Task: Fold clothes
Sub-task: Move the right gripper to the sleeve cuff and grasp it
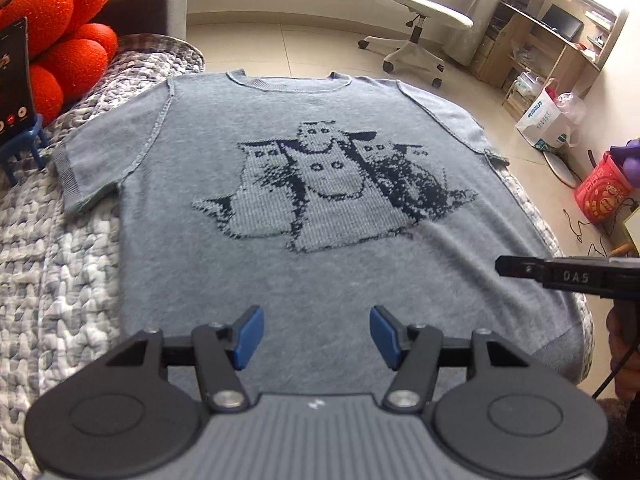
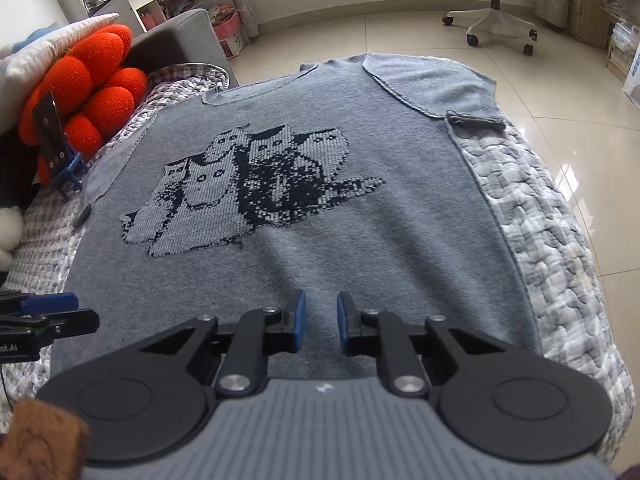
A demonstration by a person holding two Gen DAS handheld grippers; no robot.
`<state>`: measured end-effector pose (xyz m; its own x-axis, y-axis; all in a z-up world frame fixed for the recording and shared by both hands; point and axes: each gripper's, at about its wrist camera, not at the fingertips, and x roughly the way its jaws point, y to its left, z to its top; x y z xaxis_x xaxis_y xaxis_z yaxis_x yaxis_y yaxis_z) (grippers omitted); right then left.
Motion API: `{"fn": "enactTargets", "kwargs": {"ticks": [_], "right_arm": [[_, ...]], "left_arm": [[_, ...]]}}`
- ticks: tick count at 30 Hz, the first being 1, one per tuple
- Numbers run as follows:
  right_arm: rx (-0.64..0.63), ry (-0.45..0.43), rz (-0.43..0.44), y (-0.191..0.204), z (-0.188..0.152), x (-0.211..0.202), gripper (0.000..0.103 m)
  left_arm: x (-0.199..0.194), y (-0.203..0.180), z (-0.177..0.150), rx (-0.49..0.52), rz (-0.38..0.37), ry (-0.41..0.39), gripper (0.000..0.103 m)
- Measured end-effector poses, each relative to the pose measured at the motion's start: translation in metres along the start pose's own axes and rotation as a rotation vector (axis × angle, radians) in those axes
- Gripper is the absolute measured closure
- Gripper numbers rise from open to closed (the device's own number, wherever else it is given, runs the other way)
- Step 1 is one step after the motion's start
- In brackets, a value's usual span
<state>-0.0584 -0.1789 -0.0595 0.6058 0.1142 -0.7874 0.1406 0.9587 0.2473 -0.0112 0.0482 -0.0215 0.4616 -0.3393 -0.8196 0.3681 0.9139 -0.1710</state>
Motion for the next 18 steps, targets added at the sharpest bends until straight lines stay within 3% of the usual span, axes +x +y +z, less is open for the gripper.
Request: {"fn": "enactTargets", "kwargs": {"ticks": [5, 7, 9, 13, 16, 18], "right_arm": [[0.007, 0.021, 0.015, 0.014, 0.015, 0.023, 0.086], [0.008, 0.043, 0.004, 0.017, 0.017, 0.034, 0.086], [0.007, 0.068, -0.016, 0.016, 0.013, 0.043, 0.089], [-0.013, 0.056, 0.019, 0.007, 0.002, 0.035, 0.089], [0.008, 0.081, 0.041, -0.005, 0.001, 0.027, 0.089], [0.027, 0.097, 0.050, -0.013, 0.002, 0.021, 0.081]], "left_arm": [[0.025, -0.007, 0.022, -0.015, -0.034, -0.007, 0.041], [0.035, -0.005, 0.024, -0.025, -0.050, -0.038, 0.038], [0.043, -0.003, 0.019, -0.040, -0.052, -0.125, 0.037], [0.065, 0.001, 0.019, -0.068, 0.047, -0.174, 0.034], [0.073, 0.006, 0.031, -0.142, 0.046, -0.159, 0.028], [0.075, 0.008, 0.040, -0.181, 0.029, -0.155, 0.023]]}}
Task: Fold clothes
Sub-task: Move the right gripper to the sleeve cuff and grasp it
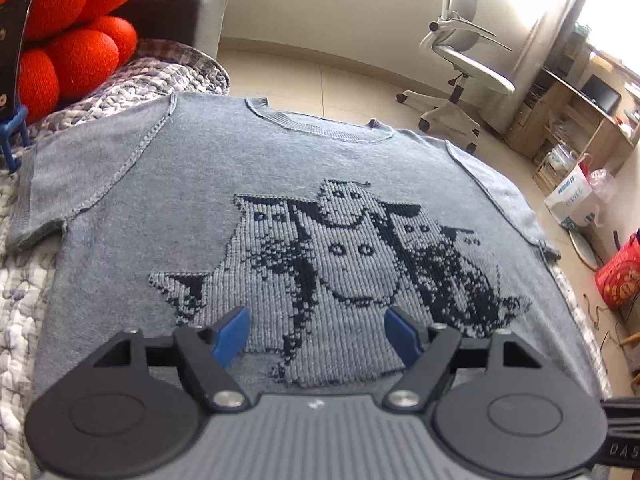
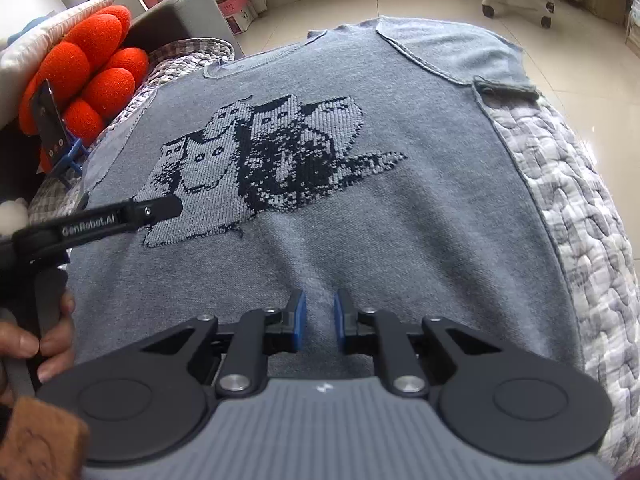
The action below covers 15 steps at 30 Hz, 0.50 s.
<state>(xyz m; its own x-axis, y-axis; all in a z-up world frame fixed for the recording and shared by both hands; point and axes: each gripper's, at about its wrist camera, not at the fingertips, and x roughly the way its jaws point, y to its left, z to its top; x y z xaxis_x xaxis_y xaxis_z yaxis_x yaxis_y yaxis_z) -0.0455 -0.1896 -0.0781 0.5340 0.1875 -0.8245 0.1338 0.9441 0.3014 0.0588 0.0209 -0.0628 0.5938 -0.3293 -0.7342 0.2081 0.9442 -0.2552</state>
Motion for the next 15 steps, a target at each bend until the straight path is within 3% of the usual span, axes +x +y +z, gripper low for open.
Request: {"fn": "enactTargets", "kwargs": {"ticks": [6, 15], "right_arm": [[0.097, -0.064, -0.014, -0.033, 0.023, -0.018, 0.054], [0.418, -0.194, 0.040, -0.103, 0.064, 0.001, 0.053]], "left_arm": [[0.013, -0.004, 0.015, -0.063, 0.029, -0.019, 0.022], [0.020, 0.006, 0.023, -0.110, 0.036, -0.040, 0.022]]}}
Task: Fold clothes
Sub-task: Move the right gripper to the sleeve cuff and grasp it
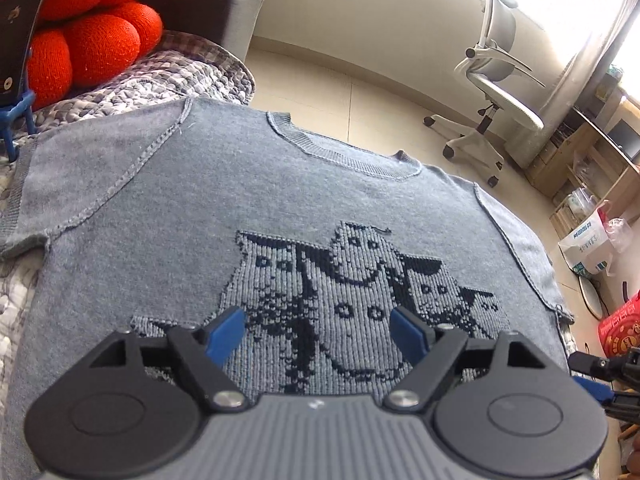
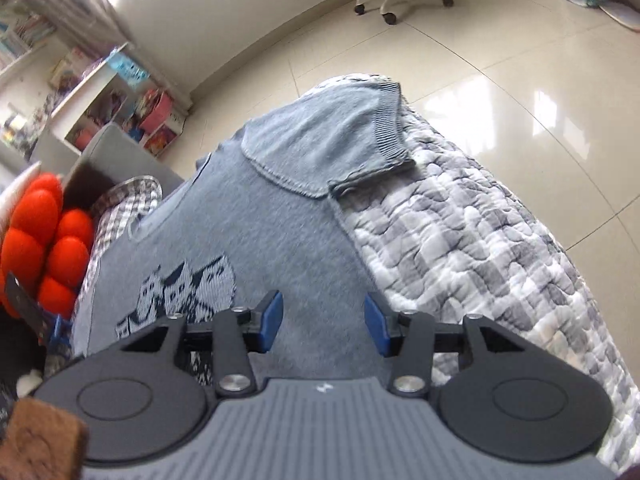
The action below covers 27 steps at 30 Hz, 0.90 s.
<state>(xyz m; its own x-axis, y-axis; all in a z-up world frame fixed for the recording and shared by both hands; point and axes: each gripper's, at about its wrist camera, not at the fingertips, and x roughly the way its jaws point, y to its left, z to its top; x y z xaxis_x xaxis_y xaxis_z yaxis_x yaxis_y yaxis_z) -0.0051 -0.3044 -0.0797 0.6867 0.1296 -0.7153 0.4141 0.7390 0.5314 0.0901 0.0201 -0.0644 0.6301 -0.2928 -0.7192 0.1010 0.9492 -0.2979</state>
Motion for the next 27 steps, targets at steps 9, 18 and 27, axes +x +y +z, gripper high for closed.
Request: {"fn": "enactTargets", "kwargs": {"ticks": [9, 18, 27], "right_arm": [[0.271, -0.141, 0.092, -0.034, 0.022, 0.012, 0.053], [0.492, -0.273, 0.133, -0.046, 0.032, 0.020, 0.056], [0.370, -0.319, 0.063, -0.010, 0.038, 0.015, 0.094]], "left_arm": [[-0.002, 0.013, 0.008, -0.035, 0.000, -0.016, 0.019], [-0.002, 0.017, 0.008, -0.049, -0.010, -0.004, 0.019], [-0.003, 0.020, 0.012, -0.068, -0.017, 0.000, 0.019]]}}
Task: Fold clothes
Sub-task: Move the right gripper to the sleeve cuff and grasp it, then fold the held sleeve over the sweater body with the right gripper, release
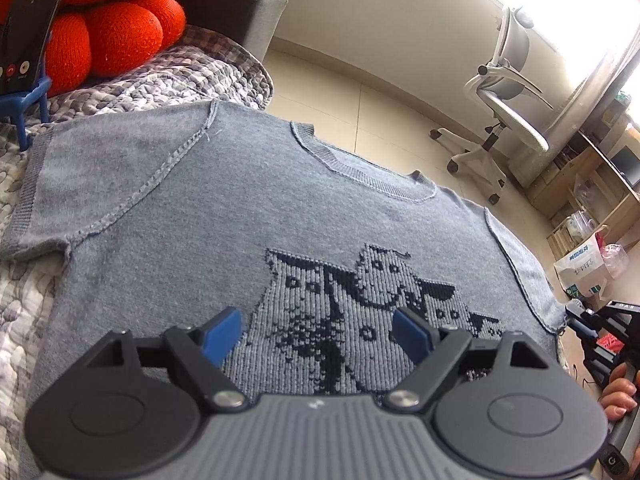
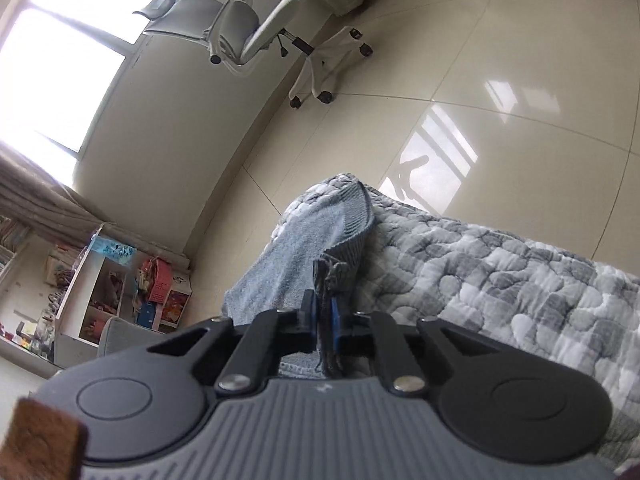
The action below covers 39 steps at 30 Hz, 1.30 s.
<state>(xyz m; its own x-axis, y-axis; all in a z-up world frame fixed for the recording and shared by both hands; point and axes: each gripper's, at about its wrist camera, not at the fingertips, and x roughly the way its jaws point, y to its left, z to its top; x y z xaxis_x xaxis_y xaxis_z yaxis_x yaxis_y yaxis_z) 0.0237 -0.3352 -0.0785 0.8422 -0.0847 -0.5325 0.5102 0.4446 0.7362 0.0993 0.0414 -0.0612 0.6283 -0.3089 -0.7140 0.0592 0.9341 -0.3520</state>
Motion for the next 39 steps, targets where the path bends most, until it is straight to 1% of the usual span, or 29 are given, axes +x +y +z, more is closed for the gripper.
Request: {"fn": "enactTargets", "kwargs": {"ticks": [2, 8, 14, 17, 23, 28, 31, 33, 35, 36, 39], "right_arm": [[-0.052, -0.013, 0.010, 0.012, -0.004, -0.003, 0.094], [-0.178, -0.015, 0.056, 0.045, -0.017, -0.006, 0.094], [-0.256, 0.039, 0.095, 0.072, -0.030, 0.005, 0.094], [-0.317, 0.070, 0.109, 0.087, -0.038, 0.009, 0.094], [-0.461, 0.123, 0.131, 0.116, -0.062, 0.018, 0.094], [-0.540, 0.194, 0.159, 0.127, -0.084, 0.027, 0.094], [-0.607, 0.252, 0.147, 0.129, -0.099, 0.035, 0.094], [-0.651, 0.290, 0.121, 0.126, -0.108, 0.041, 0.094], [-0.682, 0.325, 0.091, 0.122, -0.115, 0.047, 0.091], [-0.694, 0.335, 0.076, 0.120, -0.117, 0.049, 0.086], [-0.709, 0.337, 0.049, 0.113, -0.120, 0.049, 0.086]], "left_arm": [[-0.001, 0.000, 0.000, -0.004, 0.001, 0.001, 0.019], [-0.004, 0.001, 0.001, -0.009, -0.003, 0.000, 0.019], [-0.006, 0.004, 0.004, -0.019, -0.004, 0.001, 0.019], [-0.007, 0.004, 0.006, -0.017, -0.008, 0.006, 0.019], [-0.008, 0.006, 0.009, -0.016, -0.014, 0.001, 0.019], [-0.009, 0.009, 0.011, -0.032, -0.010, -0.002, 0.019], [-0.010, 0.011, 0.013, -0.040, -0.010, -0.004, 0.019], [-0.010, 0.012, 0.013, -0.046, -0.010, -0.004, 0.019], [-0.010, 0.013, 0.014, -0.050, -0.011, -0.002, 0.019], [-0.010, 0.013, 0.014, -0.051, -0.011, -0.001, 0.019], [-0.010, 0.015, 0.015, -0.051, -0.013, 0.002, 0.019]]}}
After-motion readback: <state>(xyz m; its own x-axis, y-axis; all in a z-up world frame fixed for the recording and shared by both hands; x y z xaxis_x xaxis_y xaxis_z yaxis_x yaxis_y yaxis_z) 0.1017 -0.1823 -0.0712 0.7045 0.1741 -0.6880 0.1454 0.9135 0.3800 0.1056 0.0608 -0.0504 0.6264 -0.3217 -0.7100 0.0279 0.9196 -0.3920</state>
